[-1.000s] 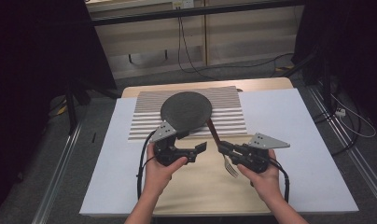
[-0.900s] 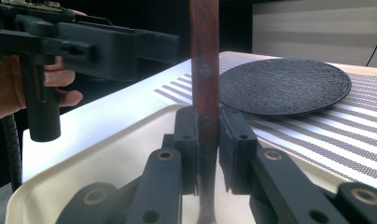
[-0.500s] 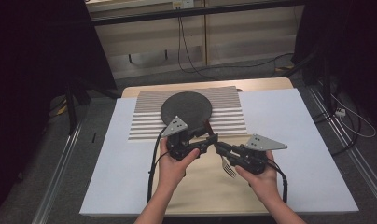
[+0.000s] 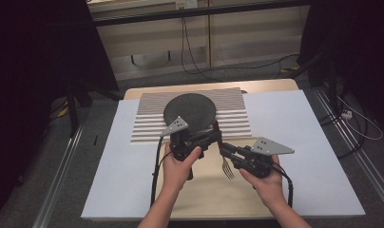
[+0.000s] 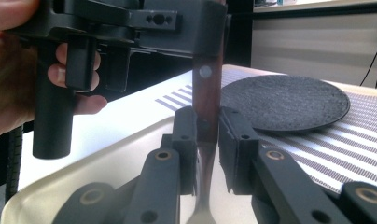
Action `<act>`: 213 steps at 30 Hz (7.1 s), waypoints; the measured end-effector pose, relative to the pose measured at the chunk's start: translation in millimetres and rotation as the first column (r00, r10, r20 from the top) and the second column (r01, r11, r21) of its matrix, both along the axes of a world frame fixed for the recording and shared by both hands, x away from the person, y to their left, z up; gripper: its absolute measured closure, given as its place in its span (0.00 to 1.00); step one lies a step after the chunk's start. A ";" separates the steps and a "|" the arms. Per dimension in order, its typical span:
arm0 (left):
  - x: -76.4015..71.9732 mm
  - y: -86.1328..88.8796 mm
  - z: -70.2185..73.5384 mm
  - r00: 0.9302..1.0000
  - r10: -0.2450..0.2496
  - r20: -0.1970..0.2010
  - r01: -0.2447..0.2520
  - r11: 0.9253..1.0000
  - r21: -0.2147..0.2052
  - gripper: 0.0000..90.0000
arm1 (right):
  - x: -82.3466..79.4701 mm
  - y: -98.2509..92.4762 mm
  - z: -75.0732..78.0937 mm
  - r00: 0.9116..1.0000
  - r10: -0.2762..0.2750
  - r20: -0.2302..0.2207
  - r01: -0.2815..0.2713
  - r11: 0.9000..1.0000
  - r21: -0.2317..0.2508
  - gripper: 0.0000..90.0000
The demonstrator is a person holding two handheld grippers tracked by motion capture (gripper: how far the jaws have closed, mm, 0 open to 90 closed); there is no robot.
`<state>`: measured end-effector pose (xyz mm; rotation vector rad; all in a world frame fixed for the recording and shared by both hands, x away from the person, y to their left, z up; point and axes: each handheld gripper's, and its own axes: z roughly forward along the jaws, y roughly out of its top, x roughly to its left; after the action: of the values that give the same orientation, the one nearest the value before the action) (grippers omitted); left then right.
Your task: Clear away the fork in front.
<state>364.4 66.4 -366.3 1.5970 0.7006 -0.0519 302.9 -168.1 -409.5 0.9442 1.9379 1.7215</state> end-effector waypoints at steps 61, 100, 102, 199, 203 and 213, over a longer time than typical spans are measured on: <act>14.2 121.3 -24.3 0.985 0.033 -0.170 0.005 0.976 0.220 0.87 | -9.4 -71.4 -16.7 0.983 -0.174 -0.051 0.167 0.977 -0.130 0.13; 22.6 131.8 -83.0 0.986 0.100 -0.134 -0.048 0.936 0.349 0.68 | -19.4 -97.1 -27.3 0.974 -0.222 -0.057 0.213 0.969 -0.123 0.12; 23.0 131.5 -84.0 0.987 0.095 -0.129 -0.043 0.933 0.357 0.68 | -19.5 -97.1 -27.5 0.973 -0.221 -0.059 0.213 0.969 -0.123 0.12; -22.9 197.2 -68.5 0.979 0.194 0.065 -0.204 0.892 0.405 0.09 | -43.7 -122.1 -41.2 0.971 -0.206 -0.124 0.177 0.961 -0.213 0.12; -23.7 196.6 -70.2 0.980 0.187 0.063 -0.196 0.891 0.410 0.09 | -44.3 -124.7 -42.3 0.969 -0.210 -0.128 0.180 0.960 -0.213 0.12; -26.8 199.4 -70.3 0.980 0.184 0.074 -0.198 0.892 0.407 0.08 | -47.1 -129.5 -41.8 0.969 -0.217 -0.121 0.189 0.959 -0.209 0.12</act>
<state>337.6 265.8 -436.6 1.9170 0.8814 0.2864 255.8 -297.6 -451.3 1.1740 1.9766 1.3541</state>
